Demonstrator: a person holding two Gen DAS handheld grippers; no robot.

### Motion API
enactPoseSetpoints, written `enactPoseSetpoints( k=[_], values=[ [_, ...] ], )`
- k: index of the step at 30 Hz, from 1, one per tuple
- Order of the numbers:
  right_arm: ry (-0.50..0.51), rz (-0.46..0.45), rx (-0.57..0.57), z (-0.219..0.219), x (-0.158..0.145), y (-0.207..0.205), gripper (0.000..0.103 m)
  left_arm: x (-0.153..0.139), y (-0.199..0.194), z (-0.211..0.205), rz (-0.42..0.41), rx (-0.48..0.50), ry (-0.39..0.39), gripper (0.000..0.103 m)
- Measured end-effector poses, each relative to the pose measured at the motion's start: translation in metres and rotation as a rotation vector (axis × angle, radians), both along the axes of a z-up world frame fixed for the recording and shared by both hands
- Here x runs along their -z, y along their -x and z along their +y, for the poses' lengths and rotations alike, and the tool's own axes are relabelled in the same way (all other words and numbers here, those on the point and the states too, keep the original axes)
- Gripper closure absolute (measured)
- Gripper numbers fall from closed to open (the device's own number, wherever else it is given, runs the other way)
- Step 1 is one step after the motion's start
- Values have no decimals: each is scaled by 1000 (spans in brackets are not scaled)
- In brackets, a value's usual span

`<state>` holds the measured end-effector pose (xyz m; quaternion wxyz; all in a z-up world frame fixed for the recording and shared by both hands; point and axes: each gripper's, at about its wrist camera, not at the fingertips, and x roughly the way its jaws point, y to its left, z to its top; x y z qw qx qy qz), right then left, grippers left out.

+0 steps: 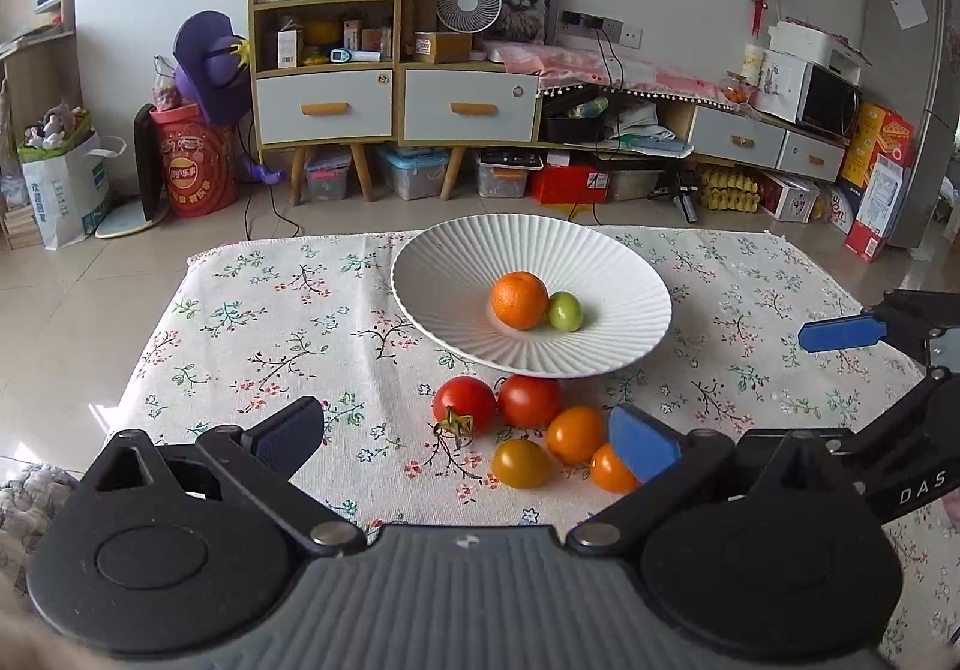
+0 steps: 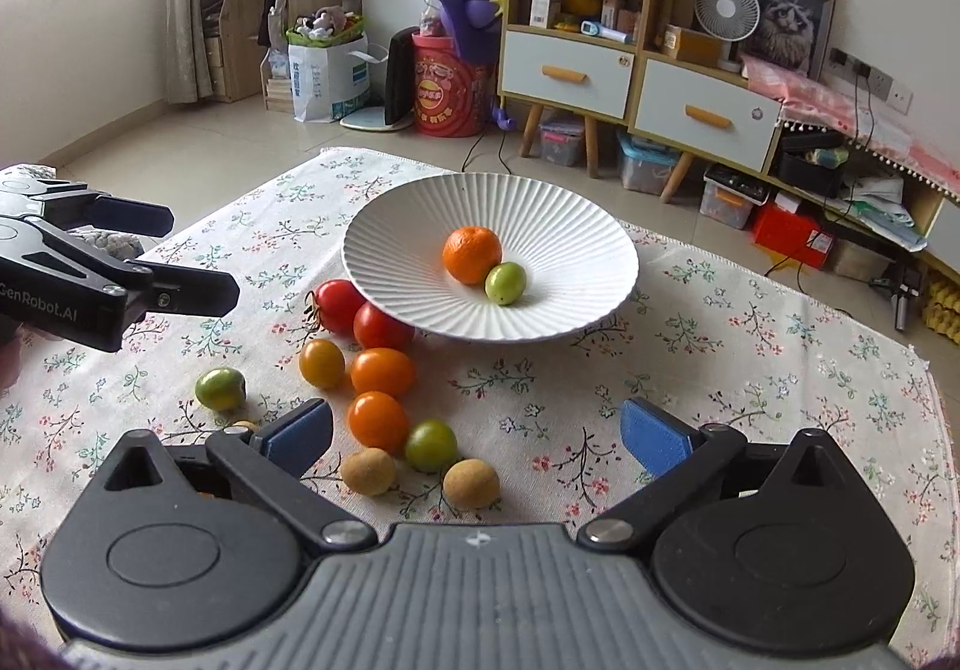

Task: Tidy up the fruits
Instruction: 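Withdraw both grippers from the bowl toward the remaining fruits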

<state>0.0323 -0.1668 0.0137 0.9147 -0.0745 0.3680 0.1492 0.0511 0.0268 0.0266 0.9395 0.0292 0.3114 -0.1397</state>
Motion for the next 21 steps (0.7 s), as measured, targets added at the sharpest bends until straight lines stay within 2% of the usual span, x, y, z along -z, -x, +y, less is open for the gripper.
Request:
enactPoseSetpoints(
  k=[6,11,21],
  values=[
    [-57,32,21,-6,9,15,1,10,11,7,41,45,13,4],
    [-55,38,-3,-4,16,26,1,20,19,13,66,74,30,4],
    [-47,72,-66,5,24,38,1,35,38,11,134,163,-20,4]
  ],
)
